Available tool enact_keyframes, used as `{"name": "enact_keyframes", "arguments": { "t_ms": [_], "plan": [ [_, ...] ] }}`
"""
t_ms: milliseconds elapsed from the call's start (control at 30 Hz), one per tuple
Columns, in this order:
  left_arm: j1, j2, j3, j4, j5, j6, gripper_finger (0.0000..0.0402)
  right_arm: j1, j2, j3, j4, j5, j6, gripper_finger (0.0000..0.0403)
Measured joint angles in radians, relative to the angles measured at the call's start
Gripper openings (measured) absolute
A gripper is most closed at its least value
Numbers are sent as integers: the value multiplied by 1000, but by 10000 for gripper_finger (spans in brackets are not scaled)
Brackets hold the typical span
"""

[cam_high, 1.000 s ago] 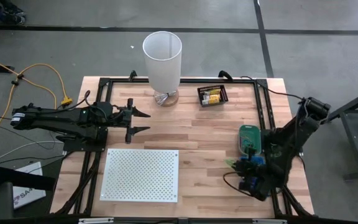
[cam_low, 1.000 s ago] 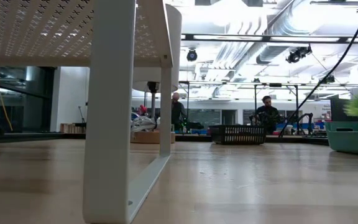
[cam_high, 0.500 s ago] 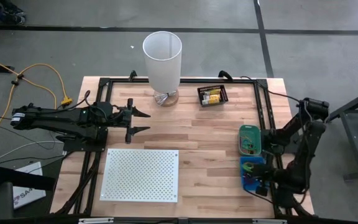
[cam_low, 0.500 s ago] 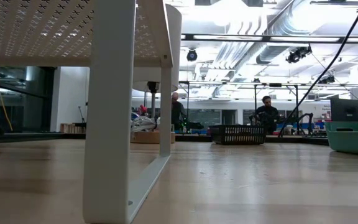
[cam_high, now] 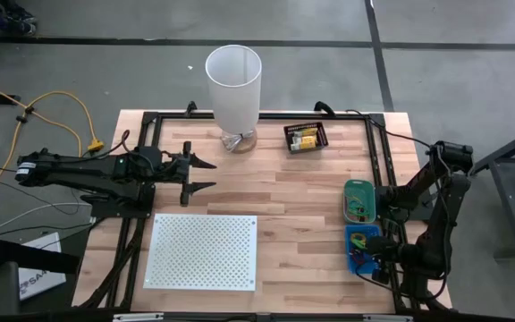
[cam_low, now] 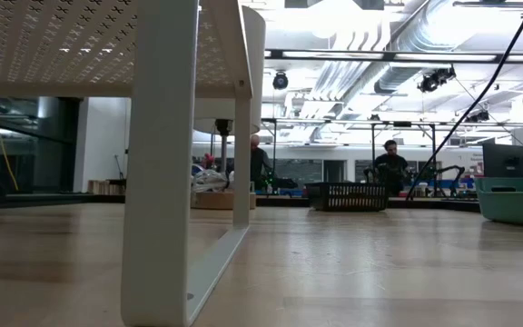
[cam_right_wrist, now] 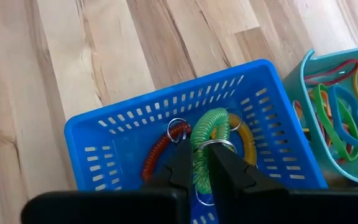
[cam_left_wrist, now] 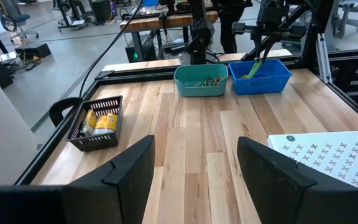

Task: Pick & Place Office Desk Supplies
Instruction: Put the green spring keychain into the blue bin, then put the green bin on the shelf

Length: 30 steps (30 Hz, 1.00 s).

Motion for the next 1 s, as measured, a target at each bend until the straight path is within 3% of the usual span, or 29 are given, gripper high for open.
{"name": "enact_keyframes", "arguments": {
  "t_ms": [267, 700, 1000],
  "plan": [
    [0, 0, 0, 0, 0, 0, 221, 0, 0, 0, 6, -24, 4, 26],
    [0, 0, 0, 0, 0, 0, 221, 0, 0, 0, 27, -23, 4, 90],
    [0, 0, 0, 0, 0, 0, 221, 0, 0, 0, 39, -23, 4, 105]
  ]
}}
